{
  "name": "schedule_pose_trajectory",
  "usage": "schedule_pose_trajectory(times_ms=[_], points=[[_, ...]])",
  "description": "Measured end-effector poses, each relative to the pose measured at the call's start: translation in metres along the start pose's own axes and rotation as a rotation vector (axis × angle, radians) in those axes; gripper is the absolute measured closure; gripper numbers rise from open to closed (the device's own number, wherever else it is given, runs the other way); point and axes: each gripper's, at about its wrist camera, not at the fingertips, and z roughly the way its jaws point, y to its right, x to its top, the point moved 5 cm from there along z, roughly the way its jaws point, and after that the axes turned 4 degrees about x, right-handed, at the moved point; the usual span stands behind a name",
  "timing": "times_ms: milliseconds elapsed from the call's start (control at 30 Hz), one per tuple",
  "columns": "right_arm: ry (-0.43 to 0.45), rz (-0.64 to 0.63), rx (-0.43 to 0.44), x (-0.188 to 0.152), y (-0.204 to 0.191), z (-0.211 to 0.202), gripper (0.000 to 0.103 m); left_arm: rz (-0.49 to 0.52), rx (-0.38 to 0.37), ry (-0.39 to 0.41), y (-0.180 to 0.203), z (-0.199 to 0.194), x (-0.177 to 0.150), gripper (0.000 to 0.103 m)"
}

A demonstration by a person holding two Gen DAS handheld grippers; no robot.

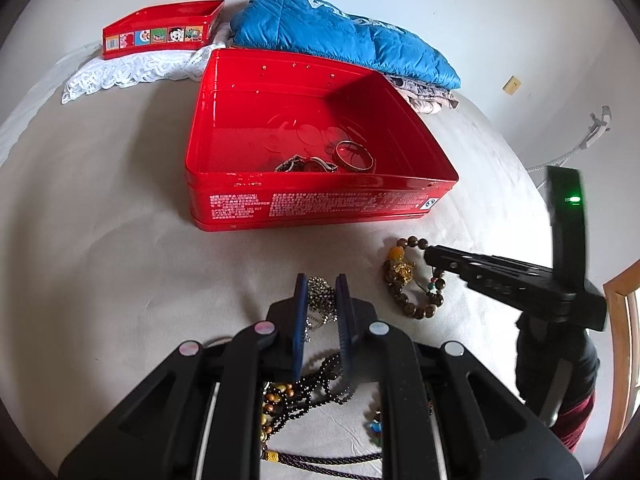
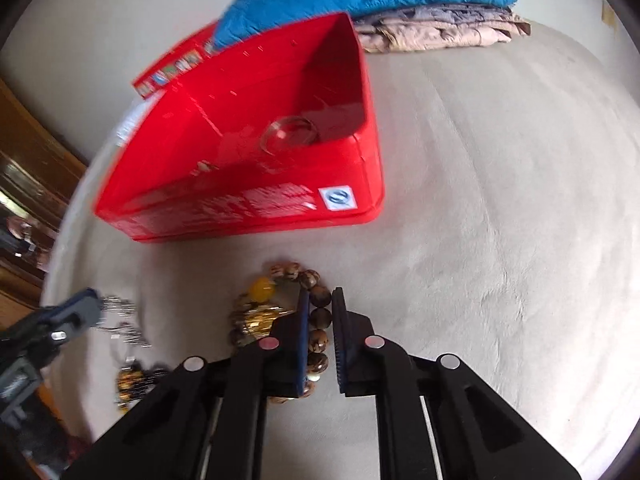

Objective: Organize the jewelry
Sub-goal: 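Lift the chain and bead bracelet into the red tin and open both tools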

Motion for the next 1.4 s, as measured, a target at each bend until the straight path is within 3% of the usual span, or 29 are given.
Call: schedule_pose_trajectory(times_ms=[367, 567, 867, 1133, 1300, 1400], points=[[0.046, -0.056, 0.188, -0.003, -0.040, -0.045, 0.092, -0.005, -0.034, 0.052, 0.001, -0.025, 0.005, 0.091], [0.093, -0.083, 0.213, -0.003, -0.048, -0.071, 0.092, -0.002, -0.052, 0.082, 0.004, -0.037, 0.008, 0.091], [0.118, -0.094, 0.175, 0.015, -0.053, -0.086, 0.092, -0.008, -0.040, 0.129, 0.007, -0.057, 0.025, 0.091], [0.214, -0.082, 0.102, 0.080, -0.058, -0.090, 0.092, -0.019, -0.038, 0.269, 0.011, -0.075, 0.086, 0.091], [0.241, -0.062, 0.098, 0.119, -0.055, -0.059, 0.092, -0.046, -0.031, 0.349, 0.005, -0.051, 0.129, 0.091], [0.220, -0.055, 0.087, 0.130, -0.049, -0.031, 0.092, -0.070, -0.027, 0.314, -0.005, -0.017, 0.140, 0.091]])
